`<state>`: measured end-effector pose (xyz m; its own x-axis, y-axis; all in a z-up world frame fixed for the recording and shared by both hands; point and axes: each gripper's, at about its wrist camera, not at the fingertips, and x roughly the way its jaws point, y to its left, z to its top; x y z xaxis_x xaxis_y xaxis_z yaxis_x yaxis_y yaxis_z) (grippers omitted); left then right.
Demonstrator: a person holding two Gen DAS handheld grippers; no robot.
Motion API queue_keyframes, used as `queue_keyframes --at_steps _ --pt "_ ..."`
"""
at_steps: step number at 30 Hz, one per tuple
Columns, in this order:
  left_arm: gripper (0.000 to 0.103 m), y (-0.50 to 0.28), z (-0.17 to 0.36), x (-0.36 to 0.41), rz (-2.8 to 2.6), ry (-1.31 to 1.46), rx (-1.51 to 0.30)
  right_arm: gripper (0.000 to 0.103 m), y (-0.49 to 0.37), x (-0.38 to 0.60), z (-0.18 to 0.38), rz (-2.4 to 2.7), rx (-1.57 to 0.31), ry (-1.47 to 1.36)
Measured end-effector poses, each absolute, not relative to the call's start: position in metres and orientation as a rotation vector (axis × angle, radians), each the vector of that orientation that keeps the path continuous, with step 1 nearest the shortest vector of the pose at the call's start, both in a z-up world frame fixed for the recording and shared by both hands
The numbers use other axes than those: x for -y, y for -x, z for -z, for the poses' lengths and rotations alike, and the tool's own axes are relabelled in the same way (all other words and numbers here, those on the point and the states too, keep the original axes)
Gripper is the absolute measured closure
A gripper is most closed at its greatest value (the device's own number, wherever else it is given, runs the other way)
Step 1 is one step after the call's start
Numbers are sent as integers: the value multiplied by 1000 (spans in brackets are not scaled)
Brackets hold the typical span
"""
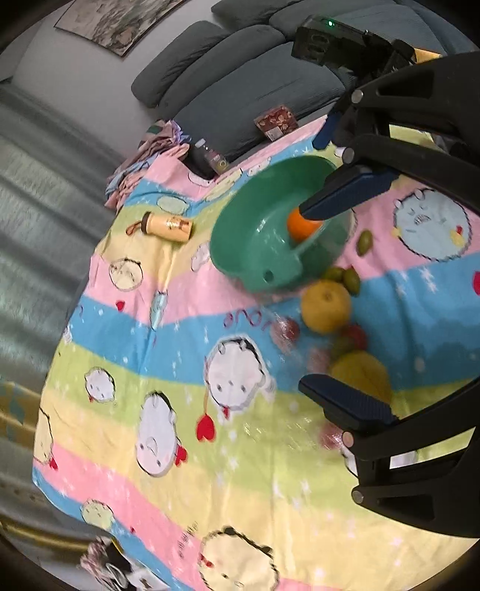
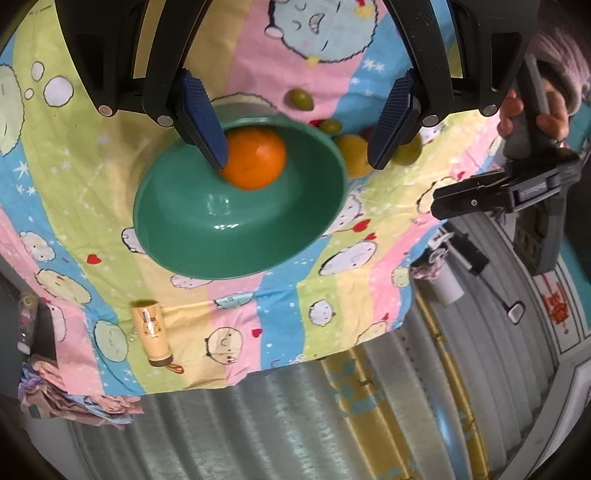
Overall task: Organize fruits
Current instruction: 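Lift the orange into the green basin and open the right gripper, then lower the right gripper onto a small green lime and close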
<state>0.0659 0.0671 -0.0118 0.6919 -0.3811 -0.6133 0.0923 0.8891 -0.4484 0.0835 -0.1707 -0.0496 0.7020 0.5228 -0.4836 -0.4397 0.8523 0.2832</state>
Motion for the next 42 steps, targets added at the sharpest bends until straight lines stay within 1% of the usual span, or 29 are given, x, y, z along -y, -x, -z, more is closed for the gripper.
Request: queue_keyframes --at_steps 6,11,17,22,25,28,29,31,33,36,40,42 --pt "19 -47 28 -70 287 421 -799 25 -69 161 59 -600 -626 -101" --pt "19 -38 39 -52 316 362 -824 25 -63 151 79 -617 -689 -85" --pt "19 -46 58 -25 359 319 -879 25 -67 134 109 -603 -781 -66" --pt "20 -55 67 -5 416 283 -903 25 -72 128 117 -581 -780 -48" --pt "25 -63 73 3 447 280 -924 25 -76 125 120 -554 -777 -19" --pt "31 -72 79 9 462 286 -941 29 -80 125 124 -555 -785 -16" --pt "34 -77 82 10 468 292 -948 32 -82 125 125 -557 -789 -16" --pt "36 -83 86 12 465 296 -955 36 -84 124 128 -564 -795 -12" --pt "40 -90 90 14 448 284 -944 36 -86 123 129 -558 -795 -2" --pt "45 -97 93 15 451 288 -938 36 -91 121 129 -557 -794 6" --pt "45 -101 94 19 479 280 -911 36 -95 118 130 -558 -797 19" --pt "48 -106 96 21 483 277 -921 36 -97 117 131 -563 -799 21"
